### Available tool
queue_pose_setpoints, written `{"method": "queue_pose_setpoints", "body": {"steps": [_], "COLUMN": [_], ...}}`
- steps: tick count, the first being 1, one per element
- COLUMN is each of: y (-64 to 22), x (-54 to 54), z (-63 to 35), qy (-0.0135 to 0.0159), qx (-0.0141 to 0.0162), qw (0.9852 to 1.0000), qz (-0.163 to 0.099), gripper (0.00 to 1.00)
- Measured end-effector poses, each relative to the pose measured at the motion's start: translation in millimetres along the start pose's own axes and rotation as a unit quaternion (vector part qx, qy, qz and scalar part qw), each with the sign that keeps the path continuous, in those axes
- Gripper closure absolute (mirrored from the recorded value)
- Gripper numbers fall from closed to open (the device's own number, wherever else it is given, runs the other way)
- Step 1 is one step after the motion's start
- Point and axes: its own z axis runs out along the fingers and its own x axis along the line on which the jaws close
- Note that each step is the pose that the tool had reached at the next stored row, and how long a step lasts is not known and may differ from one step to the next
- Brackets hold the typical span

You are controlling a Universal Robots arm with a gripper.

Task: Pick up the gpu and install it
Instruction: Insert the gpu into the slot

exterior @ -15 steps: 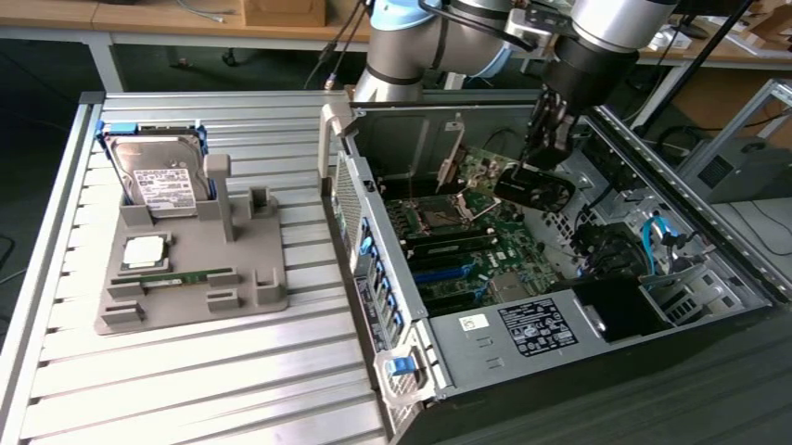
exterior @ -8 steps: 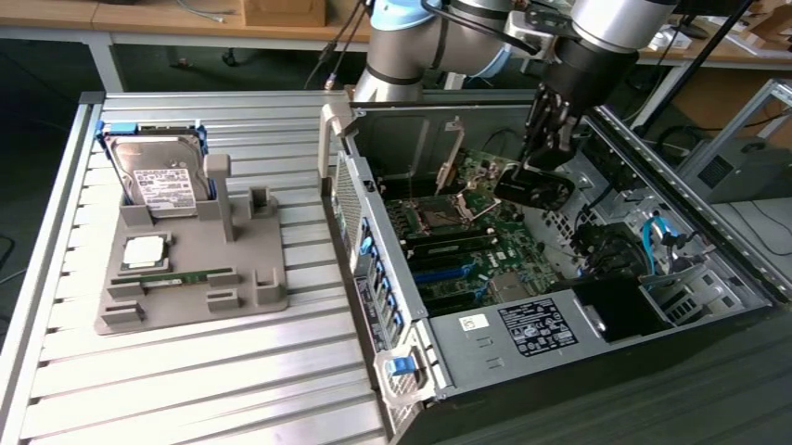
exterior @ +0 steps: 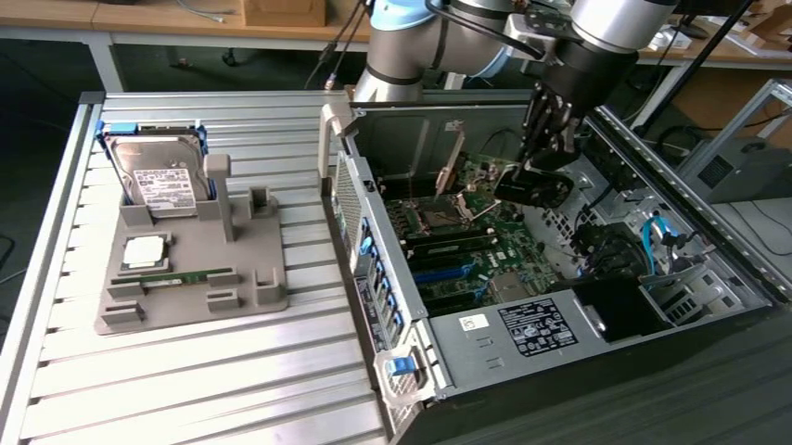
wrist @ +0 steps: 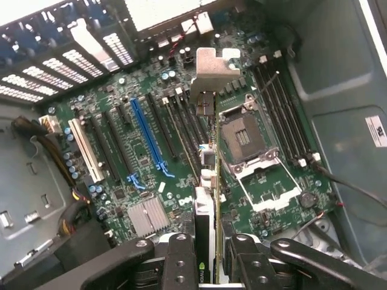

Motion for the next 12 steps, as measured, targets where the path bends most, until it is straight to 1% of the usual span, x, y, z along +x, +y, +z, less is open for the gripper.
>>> {"method": "queue_pose_setpoints", "body": {"steps": [3, 6, 10, 12], "y": [0.0, 0.0, -0.1, -0.1], "x": [0.0, 0.0, 0.1, 0.1], "z": [0.2, 0.3, 0.6, 0.7], "qy": [0.0005, 0.0011, 0.0019, 0.0024], "qx": [-0.0004, -0.0009, -0.0016, -0.0020], "qw": [0.9999, 0.9994, 0.9981, 0.9970], "qz": [-0.017, -0.034, -0.062, -0.078], "gripper": [0.73, 0.73, 0.73, 0.73]}}
